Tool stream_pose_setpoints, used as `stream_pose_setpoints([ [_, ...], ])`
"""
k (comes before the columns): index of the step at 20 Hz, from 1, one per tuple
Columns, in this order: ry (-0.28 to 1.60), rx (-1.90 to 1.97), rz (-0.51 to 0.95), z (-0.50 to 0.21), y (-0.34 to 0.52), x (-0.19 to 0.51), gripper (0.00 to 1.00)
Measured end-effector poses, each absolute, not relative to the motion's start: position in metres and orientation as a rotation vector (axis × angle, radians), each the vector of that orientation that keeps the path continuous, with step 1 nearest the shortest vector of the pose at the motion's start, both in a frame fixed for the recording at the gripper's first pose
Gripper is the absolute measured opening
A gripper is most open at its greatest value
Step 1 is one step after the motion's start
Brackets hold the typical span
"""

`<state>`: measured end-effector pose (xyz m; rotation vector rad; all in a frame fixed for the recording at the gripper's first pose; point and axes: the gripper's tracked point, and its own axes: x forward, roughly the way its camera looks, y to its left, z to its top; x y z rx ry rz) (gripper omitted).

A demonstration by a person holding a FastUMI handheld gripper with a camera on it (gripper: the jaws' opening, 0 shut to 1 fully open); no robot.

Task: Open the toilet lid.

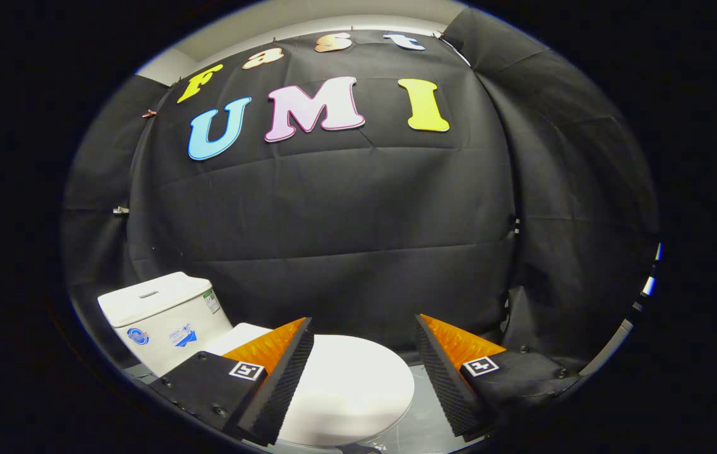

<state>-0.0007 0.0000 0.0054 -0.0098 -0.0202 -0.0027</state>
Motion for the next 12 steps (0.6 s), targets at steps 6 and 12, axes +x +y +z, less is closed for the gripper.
stream_pose_setpoints([
  [6,-0.021,-0.019,0.002,0.006,0.0018,-0.0011,0.98],
  [12,0.011,-0.011,-0.001,0.0086,-0.0019,-0.0084,0.98],
])
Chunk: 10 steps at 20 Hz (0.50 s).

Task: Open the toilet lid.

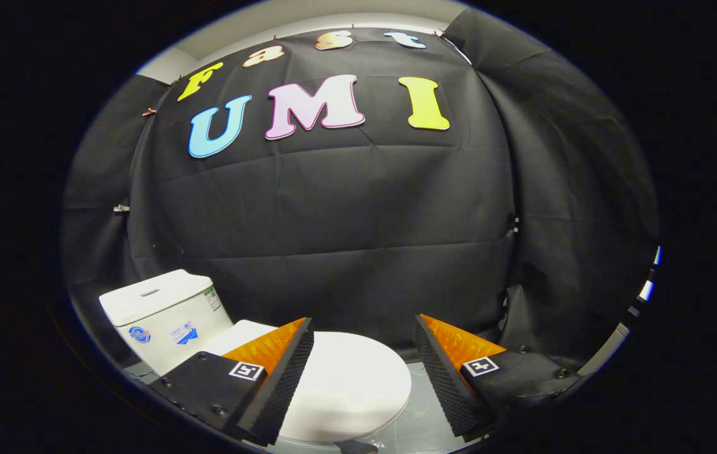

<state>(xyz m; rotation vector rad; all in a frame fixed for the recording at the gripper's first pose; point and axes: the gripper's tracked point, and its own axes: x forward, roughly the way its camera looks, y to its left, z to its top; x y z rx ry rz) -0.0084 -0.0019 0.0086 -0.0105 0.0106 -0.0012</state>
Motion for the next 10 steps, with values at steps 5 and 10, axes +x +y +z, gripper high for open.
stream_pose_setpoints([
  [5,0.036,0.008,0.018,0.023,-0.001,-0.016,0.99],
  [10,0.063,0.004,0.036,0.015,-0.017,-0.033,0.98],
])
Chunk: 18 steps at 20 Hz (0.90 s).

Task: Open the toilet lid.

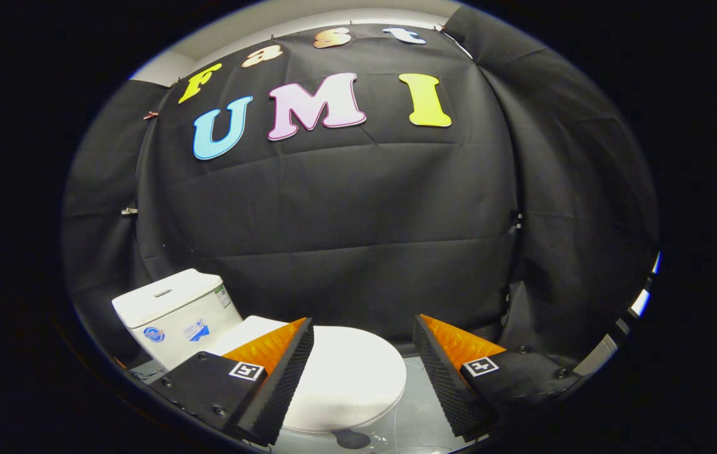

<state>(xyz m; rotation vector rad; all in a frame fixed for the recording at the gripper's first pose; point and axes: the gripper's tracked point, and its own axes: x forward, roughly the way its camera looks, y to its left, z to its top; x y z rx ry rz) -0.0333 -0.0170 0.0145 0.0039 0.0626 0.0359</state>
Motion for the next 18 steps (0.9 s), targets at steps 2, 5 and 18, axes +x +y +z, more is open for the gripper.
stream_pose_setpoints([
  [2,0.091,0.016,0.036,-0.002,-0.027,-0.041,0.98],
  [5,0.195,0.087,0.054,-0.048,-0.034,-0.055,0.98],
  [18,0.673,0.685,0.054,-0.216,-0.033,-0.087,0.88],
])
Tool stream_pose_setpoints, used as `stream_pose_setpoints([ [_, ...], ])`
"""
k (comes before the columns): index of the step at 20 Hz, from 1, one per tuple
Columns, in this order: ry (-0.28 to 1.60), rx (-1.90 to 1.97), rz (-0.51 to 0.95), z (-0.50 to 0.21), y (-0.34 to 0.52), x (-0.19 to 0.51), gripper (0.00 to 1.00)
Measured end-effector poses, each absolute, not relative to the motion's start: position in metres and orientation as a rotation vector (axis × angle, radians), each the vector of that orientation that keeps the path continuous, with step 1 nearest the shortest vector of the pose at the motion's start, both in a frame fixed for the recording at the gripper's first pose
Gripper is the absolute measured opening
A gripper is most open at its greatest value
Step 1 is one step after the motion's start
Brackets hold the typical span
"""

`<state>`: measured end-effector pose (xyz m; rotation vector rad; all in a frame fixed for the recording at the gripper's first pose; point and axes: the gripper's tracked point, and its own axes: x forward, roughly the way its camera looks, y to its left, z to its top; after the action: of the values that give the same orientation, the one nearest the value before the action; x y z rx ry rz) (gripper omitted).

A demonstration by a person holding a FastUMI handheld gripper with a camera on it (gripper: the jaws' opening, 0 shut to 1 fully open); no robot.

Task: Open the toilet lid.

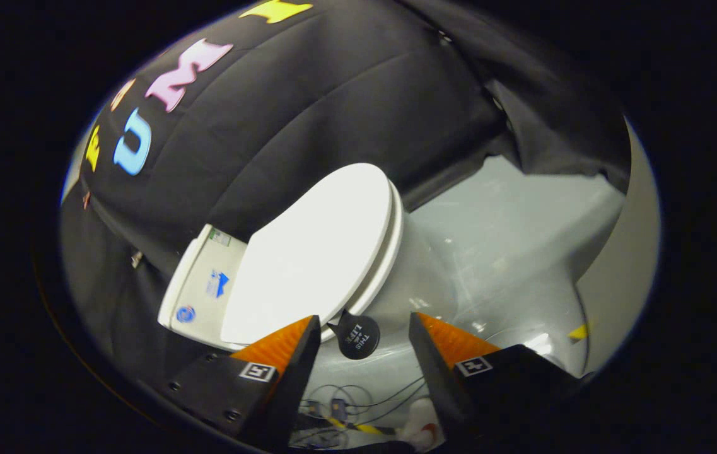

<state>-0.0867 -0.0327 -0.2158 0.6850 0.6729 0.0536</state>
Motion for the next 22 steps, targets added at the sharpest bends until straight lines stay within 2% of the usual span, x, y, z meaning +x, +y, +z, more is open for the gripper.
stream_pose_setpoints([
  [2,0.723,0.835,0.06,-0.225,-0.027,-0.091,0.73],
  [3,0.734,0.883,0.065,-0.23,-0.024,-0.089,0.73],
  [6,0.744,0.94,0.064,-0.237,-0.022,-0.088,0.4],
  [7,0.747,0.942,0.074,-0.238,-0.019,-0.089,0.4],
  [10,0.721,0.953,0.071,-0.236,-0.023,-0.085,0.22],
  [13,0.73,1.027,0.049,-0.255,-0.001,-0.066,0.21],
  [14,0.747,1.048,0.064,-0.238,-0.021,-0.082,0.1],
  [22,0.73,1.005,0.044,-0.218,-0.025,-0.088,0.1],
])
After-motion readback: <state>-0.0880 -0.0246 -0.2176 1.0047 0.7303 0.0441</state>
